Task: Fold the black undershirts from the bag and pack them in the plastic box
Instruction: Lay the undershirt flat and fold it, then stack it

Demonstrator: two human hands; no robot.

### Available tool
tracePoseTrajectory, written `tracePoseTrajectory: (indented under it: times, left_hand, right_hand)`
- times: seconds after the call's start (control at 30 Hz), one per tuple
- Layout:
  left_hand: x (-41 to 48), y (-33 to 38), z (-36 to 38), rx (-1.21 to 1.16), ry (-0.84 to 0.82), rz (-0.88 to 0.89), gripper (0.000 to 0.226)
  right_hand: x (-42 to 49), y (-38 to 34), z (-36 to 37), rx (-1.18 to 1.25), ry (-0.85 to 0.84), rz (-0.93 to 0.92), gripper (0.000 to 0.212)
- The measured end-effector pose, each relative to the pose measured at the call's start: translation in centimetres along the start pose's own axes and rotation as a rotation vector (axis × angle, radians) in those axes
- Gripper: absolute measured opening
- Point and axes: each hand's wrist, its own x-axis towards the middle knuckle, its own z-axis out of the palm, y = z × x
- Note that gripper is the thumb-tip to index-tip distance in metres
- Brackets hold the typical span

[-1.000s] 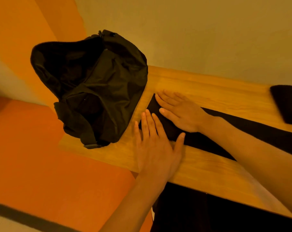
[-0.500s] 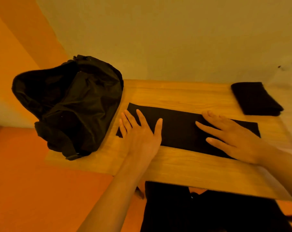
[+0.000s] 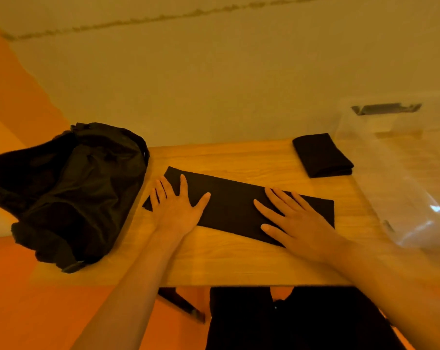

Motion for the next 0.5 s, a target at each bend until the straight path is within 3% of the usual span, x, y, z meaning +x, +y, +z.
tracePoseTrajectory:
  times: [0.17, 0.3, 0.5]
  left_hand:
    - [0.8, 1.4, -1.0, 0.046, -0.008, 0.054, 0.096]
    - [0.2, 3.8, -1.6, -0.021, 0.074, 0.015, 0.094]
    - [0.9, 5.4, 0.1, -0.082, -0.038, -0.114, 0.095]
  right_hand:
    - [-0.7, -1.4, 0.1, -0.023, -0.045, 0.06, 0.075]
    - [-1.5, 0.8, -1.5, -0.019, -0.039, -0.092, 0.071]
    - [-2.5, 3.1, -0.4, -0.035, -0.024, -0.193, 0.06]
